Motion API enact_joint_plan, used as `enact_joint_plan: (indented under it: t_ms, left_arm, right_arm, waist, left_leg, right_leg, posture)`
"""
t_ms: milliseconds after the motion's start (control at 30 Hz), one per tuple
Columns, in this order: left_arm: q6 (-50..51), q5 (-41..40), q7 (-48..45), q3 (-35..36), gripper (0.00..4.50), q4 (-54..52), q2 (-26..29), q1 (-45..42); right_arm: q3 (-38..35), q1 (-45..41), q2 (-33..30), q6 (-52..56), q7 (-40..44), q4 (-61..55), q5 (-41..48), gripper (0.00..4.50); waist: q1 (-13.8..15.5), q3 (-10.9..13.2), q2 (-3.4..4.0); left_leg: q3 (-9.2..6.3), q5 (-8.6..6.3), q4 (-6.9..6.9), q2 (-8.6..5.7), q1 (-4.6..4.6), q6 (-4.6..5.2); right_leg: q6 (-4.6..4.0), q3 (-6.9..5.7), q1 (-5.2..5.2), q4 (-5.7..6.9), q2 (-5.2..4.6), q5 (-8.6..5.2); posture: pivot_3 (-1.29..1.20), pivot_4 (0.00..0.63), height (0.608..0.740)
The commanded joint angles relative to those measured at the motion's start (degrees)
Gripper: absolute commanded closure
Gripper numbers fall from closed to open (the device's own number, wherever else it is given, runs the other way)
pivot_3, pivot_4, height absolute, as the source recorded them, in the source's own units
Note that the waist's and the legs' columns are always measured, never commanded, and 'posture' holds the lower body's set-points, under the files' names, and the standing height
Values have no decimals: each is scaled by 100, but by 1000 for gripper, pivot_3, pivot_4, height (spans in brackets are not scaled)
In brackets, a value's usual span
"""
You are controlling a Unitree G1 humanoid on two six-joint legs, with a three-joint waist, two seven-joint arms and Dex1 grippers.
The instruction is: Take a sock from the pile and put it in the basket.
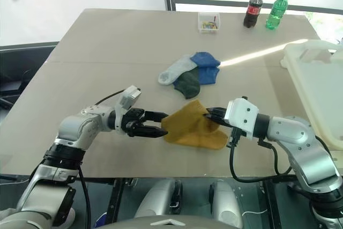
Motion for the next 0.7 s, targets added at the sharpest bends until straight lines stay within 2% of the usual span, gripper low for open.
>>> enact_joint_plan:
  t_ms: [33,67,167,233,333,533,700]
  left_arm:
    - [-356,56,-59,67,1003,-269,71,103]
    - [-498,132,-14,59,1003,-277,62,148]
    - [-746,261,79,33,1867,-249,21,238]
    - [-814,299,83,-1,2757,-233,10,283]
    - [-842,302,83,-35,4376,-250,-4,335]
    - [-600,188,186,36,4376,-350,37,367]
    - [410,-267,402,275,4376,-594,312,196]
  right_arm:
    - [-233,46,12,74,-112,-157,118,4500]
    - [-233,59,3,81,-120,-150,110,4500]
    - [-240,95,-11,89,-139,-127,95,4500]
    - [-246,112,-10,79,-147,-111,85,4500]
    - [-265,143,0,63,-156,-96,85,4500]
    - [-322,196,21,329,-200,-115,260,4500]
    - [-474,311,-35,1342,-343,-363,958,4500]
  waist:
    - [-5,0,0]
    - [-6,0,0]
    - [-8,0,0]
    - [-6,0,0]
    - [-3,0,0]
    - [-5,0,0]
    - [-7,0,0]
  left_leg:
    - [0,0,0,0,0,0]
    - [2,0,1,0,0,0]
    - [3,0,1,0,0,0]
    - [1,0,1,1,0,0]
    - [1,0,1,0,0,0]
    - [1,0,1,0,0,1]
    - [0,-1,1,1,-1,1]
  right_leg:
    - [0,0,0,0,0,0]
    - [-1,2,0,0,-1,0]
    - [-3,3,-1,0,-2,-1]
    - [-2,2,-1,0,-2,-1]
    - [-3,2,-1,0,-3,-1]
    - [-1,2,-1,0,-3,0]
    - [-1,2,-1,1,-3,0]
  posture:
    - [0,150,729]
    - [0,150,729]
    - [0,150,729]
    - [0,150,729]
    - [0,150,729]
    - [0,150,729]
    - [0,150,729]
